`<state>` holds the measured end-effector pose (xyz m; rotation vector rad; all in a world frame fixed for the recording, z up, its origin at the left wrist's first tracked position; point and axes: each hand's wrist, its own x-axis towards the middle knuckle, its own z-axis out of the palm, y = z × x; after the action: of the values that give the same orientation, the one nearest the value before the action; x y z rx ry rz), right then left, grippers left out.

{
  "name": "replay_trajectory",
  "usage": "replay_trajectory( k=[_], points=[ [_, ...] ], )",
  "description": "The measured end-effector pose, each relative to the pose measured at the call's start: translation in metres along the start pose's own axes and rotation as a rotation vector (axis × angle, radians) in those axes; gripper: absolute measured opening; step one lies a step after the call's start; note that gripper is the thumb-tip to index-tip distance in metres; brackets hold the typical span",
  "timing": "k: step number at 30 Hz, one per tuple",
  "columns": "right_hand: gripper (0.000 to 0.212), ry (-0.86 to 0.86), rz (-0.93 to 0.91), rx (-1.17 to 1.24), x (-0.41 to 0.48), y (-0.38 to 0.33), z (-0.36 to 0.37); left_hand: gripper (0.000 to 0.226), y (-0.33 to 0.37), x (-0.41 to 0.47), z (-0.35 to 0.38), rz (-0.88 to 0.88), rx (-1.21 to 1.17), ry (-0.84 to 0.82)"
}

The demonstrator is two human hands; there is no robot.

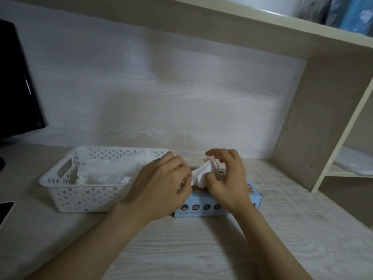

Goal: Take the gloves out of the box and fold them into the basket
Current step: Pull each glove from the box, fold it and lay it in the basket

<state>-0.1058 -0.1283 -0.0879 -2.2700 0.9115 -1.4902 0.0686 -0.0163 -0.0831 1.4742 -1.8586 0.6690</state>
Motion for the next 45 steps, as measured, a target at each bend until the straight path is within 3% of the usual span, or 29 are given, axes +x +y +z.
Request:
replay_trajectory(
  k=[4, 10, 15, 20, 23, 28, 33, 39, 45],
  points=[
    [0.030, 0.055, -0.096, -0.113, -0.009, 0.008, 0.005, 0.020, 0.001, -0.002, 0.009, -0.008, 0.039, -0.023],
    [0.026, 0.166, -0.172, -0.131, -0.008, 0.014, 0.010, 0.016, 0.010, -0.003, 0.009, -0.074, 0.093, -0.058],
    [0.026, 0.347, -0.148, -0.089, -0.006, 0.013, 0.015, 0.022, 0.013, -0.003, 0.008, -0.060, 0.100, -0.003],
    [0.007, 0.456, -0.096, -0.012, -0.003, 0.000, 0.009, 0.035, 0.014, -0.004, 0.006, 0.054, 0.189, -0.117],
    [0.010, 0.442, -0.021, 0.084, -0.003, -0.005, 0.004, 0.045, 0.014, -0.004, 0.007, 0.069, 0.275, -0.163],
    [0.016, 0.417, 0.036, 0.196, -0.003, -0.007, 0.003, 0.041, 0.016, -0.004, 0.009, 0.096, 0.373, -0.268],
    [0.022, 0.358, 0.100, 0.257, -0.001, -0.006, 0.003, 0.038, 0.013, -0.006, 0.011, 0.128, 0.319, -0.186],
    [0.044, 0.141, 0.096, 0.424, 0.000, -0.004, 0.000, 0.073, 0.017, -0.006, 0.018, 0.149, 0.281, -0.222],
    [0.046, 0.175, 0.201, 0.490, 0.003, -0.004, -0.002, 0.071, 0.015, -0.008, 0.021, 0.185, 0.340, -0.223]
  ],
)
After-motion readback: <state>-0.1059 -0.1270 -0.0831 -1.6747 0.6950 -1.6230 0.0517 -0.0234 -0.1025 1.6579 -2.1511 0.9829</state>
